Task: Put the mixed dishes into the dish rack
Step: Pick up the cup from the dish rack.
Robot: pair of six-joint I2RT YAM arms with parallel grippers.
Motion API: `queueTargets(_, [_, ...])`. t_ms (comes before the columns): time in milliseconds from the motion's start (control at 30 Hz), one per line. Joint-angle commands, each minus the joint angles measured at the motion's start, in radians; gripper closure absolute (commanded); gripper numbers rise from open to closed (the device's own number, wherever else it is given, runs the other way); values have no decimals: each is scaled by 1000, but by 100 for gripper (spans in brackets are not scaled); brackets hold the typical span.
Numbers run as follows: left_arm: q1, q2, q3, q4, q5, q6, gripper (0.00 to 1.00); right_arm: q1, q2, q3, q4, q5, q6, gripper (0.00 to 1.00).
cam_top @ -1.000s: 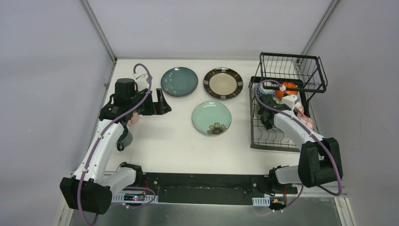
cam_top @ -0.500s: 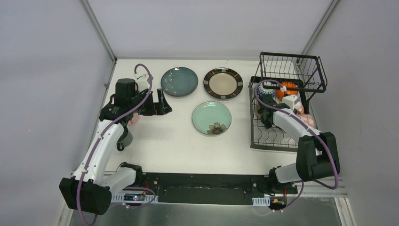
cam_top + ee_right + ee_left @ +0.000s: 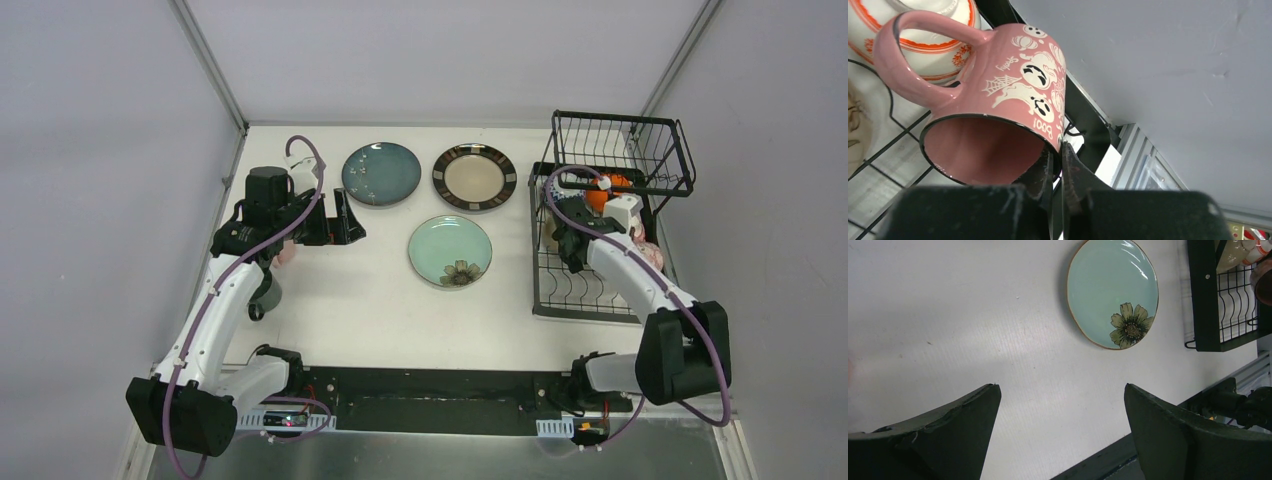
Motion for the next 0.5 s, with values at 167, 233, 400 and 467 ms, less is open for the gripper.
queueTargets(167, [-6,-43,2,24,19,32,1,126,-96,217,-221,162,75,100])
queueTargets(233, [-6,-45,4,17,14,31,1,158,-106,255,-277,165,100,100])
queueTargets(400, [-6,-48,10,10,-2,15,1,244,-130,335,-404,153,137,100])
queueTargets(467, [-6,-46,8,6,5,7,1,288,-135,363,-462,132,157,100])
